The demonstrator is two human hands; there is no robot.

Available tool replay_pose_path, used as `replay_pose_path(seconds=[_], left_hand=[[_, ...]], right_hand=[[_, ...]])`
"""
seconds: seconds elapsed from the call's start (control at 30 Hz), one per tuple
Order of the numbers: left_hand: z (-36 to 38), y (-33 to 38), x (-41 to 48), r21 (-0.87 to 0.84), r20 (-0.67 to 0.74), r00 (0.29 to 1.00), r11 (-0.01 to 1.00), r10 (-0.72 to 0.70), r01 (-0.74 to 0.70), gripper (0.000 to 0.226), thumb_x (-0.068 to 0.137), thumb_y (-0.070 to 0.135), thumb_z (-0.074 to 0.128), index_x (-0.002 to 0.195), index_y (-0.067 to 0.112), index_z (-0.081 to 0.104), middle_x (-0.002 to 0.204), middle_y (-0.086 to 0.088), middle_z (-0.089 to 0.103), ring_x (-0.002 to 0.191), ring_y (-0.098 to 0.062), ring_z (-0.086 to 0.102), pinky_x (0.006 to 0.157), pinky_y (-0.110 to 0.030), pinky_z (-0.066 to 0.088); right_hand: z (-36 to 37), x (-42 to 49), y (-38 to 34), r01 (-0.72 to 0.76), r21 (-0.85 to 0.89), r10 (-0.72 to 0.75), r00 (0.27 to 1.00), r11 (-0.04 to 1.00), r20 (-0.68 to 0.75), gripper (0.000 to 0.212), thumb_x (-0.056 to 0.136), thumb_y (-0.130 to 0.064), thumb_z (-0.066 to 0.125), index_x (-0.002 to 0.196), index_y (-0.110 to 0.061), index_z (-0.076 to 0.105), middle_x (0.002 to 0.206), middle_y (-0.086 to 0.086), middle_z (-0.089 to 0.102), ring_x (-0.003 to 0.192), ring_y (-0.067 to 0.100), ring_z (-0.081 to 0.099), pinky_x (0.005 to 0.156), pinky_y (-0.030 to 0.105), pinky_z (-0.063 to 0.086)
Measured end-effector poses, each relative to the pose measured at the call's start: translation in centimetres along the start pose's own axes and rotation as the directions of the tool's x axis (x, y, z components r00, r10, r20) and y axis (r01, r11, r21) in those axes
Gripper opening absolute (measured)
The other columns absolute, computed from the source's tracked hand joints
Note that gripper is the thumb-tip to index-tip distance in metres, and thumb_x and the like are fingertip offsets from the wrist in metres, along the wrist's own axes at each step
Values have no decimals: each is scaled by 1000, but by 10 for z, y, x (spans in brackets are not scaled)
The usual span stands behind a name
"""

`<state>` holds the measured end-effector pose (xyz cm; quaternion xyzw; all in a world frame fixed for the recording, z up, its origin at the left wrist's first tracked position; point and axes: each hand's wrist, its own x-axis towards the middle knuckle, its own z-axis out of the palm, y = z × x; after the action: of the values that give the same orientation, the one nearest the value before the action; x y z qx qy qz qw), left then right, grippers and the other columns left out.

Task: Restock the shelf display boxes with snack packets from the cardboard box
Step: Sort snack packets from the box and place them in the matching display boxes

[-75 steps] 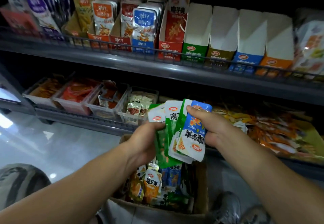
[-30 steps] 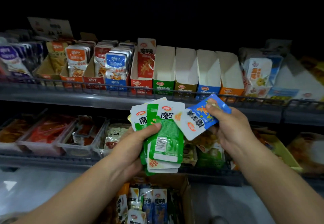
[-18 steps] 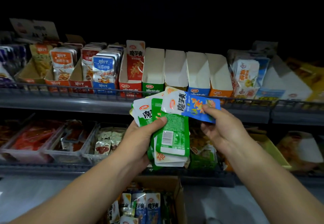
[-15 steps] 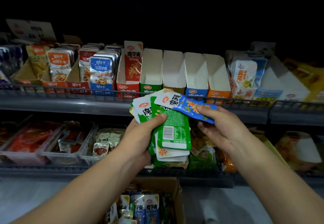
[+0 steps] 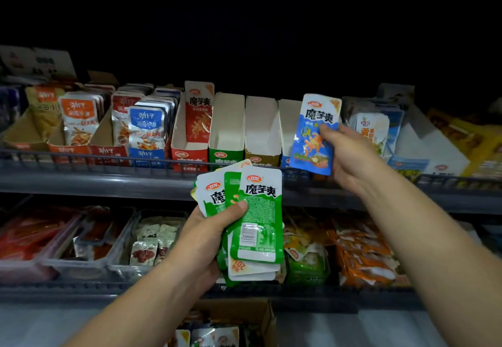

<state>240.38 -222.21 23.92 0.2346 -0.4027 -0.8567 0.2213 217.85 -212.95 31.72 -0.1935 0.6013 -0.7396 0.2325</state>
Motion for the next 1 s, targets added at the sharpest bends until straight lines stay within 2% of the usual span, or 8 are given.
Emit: replay_pose_path(seconds=[0.1, 0.2, 0.27, 0.37, 0.53, 0.7, 0.8, 1.0], left_hand=[[-3, 1, 0, 22, 16, 1000, 1000, -5, 4, 38, 87, 7, 69, 125, 11, 66, 109, -17, 77, 94, -36, 77, 66, -42, 64], [-6, 1, 0, 48, 14, 1000, 999, -19, 18, 35, 88, 7, 70, 123, 12, 66, 107, -16, 78, 92, -35, 77, 66, -40, 64], [-5, 1, 1, 56, 2, 1000, 998, -24, 24, 33, 88, 7, 71, 120, 12, 66, 105, -15, 78, 90, -35, 78, 64, -39, 63], [-4, 2, 5, 60, -23, 999, 998, -22, 23, 34, 87, 6, 72, 120, 12, 66, 104, -15, 79, 90, -35, 78, 65, -40, 63], [-2, 3, 7, 60, -34, 999, 998, -22, 24, 33, 87, 5, 71, 120, 11, 67, 104, -15, 79, 89, -34, 78, 63, -40, 64], [-5, 2, 8, 82, -37, 999, 997, -13, 16, 35, 86, 6, 72, 120, 11, 66, 103, -14, 79, 88, -34, 78, 61, -39, 63], [-5, 1, 10, 97, -45, 999, 995, -12, 16, 37, 83, 7, 73, 120, 11, 66, 103, -14, 79, 88, -34, 78, 65, -40, 62], [-5, -1, 11, 114, -47, 999, 993, -8, 13, 34, 84, 7, 74, 117, 13, 67, 104, -14, 79, 89, -36, 77, 78, -45, 59]], right_hand=[[3, 33, -12, 142, -175, -147, 989, 974, -14, 6, 100, -14, 59, 98, -17, 64, 91, 2, 76, 81, 17, 75, 75, 44, 61], [6, 57, -23, 268, -338, -279, 960, 902, 17, 3, 99, -11, 60, 101, -14, 60, 98, 3, 72, 83, 11, 72, 70, 31, 56], [7, 70, -26, 315, -441, -330, 943, 841, 44, 15, 97, -10, 63, 111, -10, 56, 106, 6, 70, 89, 13, 70, 67, 23, 53], [6, 85, -27, 303, -564, -315, 946, 768, 80, 28, 96, -10, 64, 122, -5, 54, 112, 8, 68, 101, 21, 67, 66, 21, 50], [-1, 95, -29, 275, -692, -273, 955, 667, 116, 41, 95, -4, 64, 131, -1, 47, 125, 15, 65, 112, 28, 65, 85, 45, 58], [-10, 90, -30, 361, -742, -310, 926, 564, 215, 77, 92, 0, 66, 152, -22, 23, 121, 9, 63, 106, 22, 65, 73, 32, 58], [-10, 88, -26, 413, -751, -289, 909, 516, 301, 93, 90, 1, 68, 157, -33, 12, 120, 1, 60, 107, 16, 62, 76, 35, 60], [-5, 93, -19, 467, -770, -289, 882, 435, 371, 53, 96, -7, 63, 144, -15, 43, 135, 10, 60, 117, 17, 59, 93, 36, 54]])
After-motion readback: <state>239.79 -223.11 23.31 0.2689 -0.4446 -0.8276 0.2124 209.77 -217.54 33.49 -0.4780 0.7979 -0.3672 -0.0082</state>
